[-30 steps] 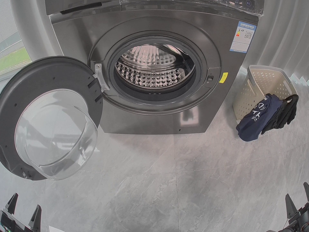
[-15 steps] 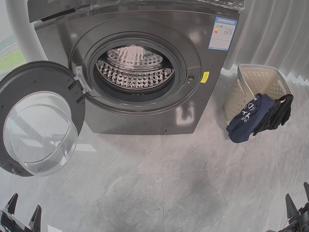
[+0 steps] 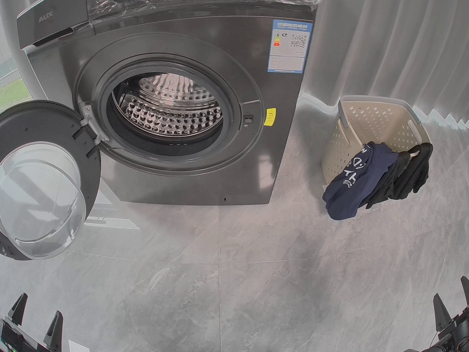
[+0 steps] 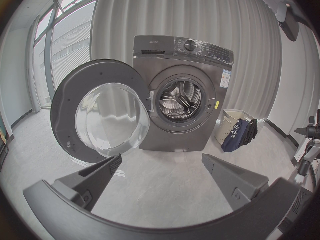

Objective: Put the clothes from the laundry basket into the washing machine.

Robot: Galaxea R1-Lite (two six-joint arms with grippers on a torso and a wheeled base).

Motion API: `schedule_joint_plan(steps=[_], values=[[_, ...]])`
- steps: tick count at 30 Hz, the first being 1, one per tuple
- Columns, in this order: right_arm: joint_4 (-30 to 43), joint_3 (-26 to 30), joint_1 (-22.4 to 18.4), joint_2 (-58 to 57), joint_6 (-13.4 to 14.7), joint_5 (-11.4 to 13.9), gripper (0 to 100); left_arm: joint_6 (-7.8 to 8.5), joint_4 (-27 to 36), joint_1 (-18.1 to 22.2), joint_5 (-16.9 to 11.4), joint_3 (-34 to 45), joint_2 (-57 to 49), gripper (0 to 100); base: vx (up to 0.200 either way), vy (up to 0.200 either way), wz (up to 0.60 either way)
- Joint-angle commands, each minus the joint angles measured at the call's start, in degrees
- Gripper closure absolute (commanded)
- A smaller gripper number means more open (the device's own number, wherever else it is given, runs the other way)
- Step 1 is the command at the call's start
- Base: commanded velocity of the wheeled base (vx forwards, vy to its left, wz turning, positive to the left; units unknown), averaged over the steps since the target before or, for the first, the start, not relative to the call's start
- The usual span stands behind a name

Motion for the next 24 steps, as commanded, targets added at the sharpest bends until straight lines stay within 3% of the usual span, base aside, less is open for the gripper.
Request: schedule_joint_plan(steps=[1, 22, 24], values=[[-0.01, 1.01, 0.01, -0.66, -0.01, 0.01, 0, 0.03, -0.01, 0.0, 0.01, 0.92, -0.31, 0, 0.0, -0.2, 0.0], [0.08, 1.01, 0.01, -0.66, -0.01, 0.01, 0, -0.06, -0.01, 0.0, 0.01, 0.92, -0.4, 0, 0.0, -0.2, 0.0], [0.08, 1.01, 0.01, -0.66, -0.01, 0.01, 0, -0.06, -0.01, 0.0, 0.01, 0.92, -0.4, 0, 0.0, 0.0, 0.0]])
